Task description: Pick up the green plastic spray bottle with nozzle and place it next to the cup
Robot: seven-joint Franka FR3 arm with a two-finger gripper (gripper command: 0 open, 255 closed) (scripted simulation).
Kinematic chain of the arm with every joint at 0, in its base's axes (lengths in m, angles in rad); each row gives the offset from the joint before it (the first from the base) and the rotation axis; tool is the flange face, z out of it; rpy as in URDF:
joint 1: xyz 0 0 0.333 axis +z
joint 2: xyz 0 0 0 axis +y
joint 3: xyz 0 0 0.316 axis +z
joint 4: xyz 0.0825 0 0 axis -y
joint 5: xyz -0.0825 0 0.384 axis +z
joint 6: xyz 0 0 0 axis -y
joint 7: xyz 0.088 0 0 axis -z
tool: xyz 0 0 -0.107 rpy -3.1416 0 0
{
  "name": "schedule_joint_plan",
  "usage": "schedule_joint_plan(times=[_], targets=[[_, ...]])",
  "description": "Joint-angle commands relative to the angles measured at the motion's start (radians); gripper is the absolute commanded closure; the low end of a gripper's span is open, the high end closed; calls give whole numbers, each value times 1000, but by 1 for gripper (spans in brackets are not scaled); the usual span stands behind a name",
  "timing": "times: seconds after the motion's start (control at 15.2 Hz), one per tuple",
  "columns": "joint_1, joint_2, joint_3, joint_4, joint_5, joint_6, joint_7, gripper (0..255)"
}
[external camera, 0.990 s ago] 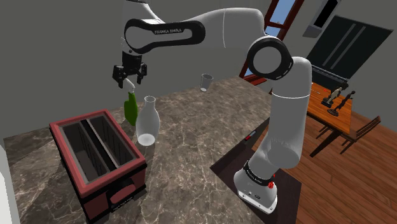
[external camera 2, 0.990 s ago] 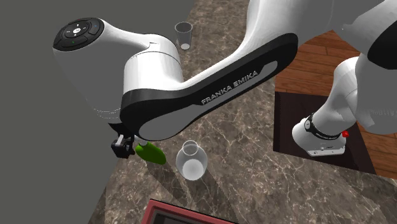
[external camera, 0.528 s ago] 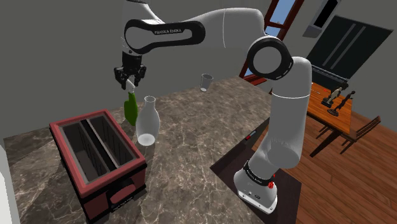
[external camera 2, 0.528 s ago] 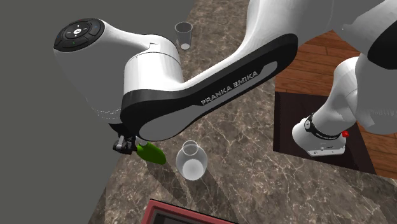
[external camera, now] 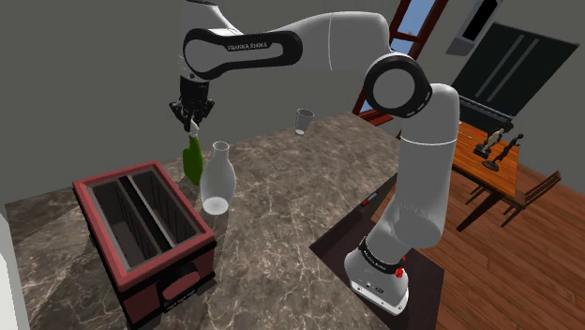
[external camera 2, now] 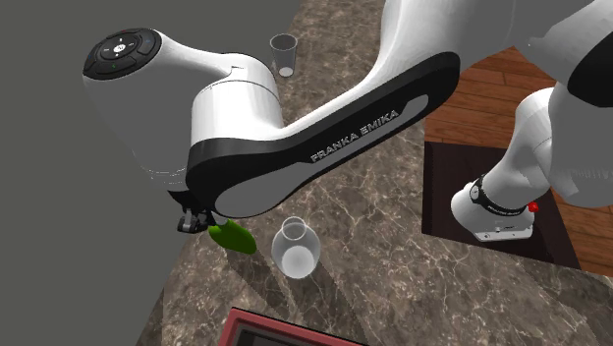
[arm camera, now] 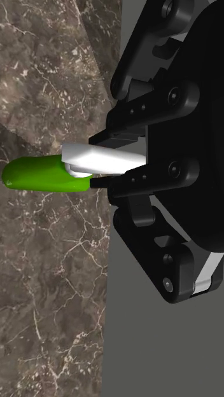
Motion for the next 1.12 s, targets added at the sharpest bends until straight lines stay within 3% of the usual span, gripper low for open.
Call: schedule_joint_plan(times=[0.0,1.06], targets=[[0,0,0,0,0,0,0,255],[6,-13,3,196,4,-209,-2,255]])
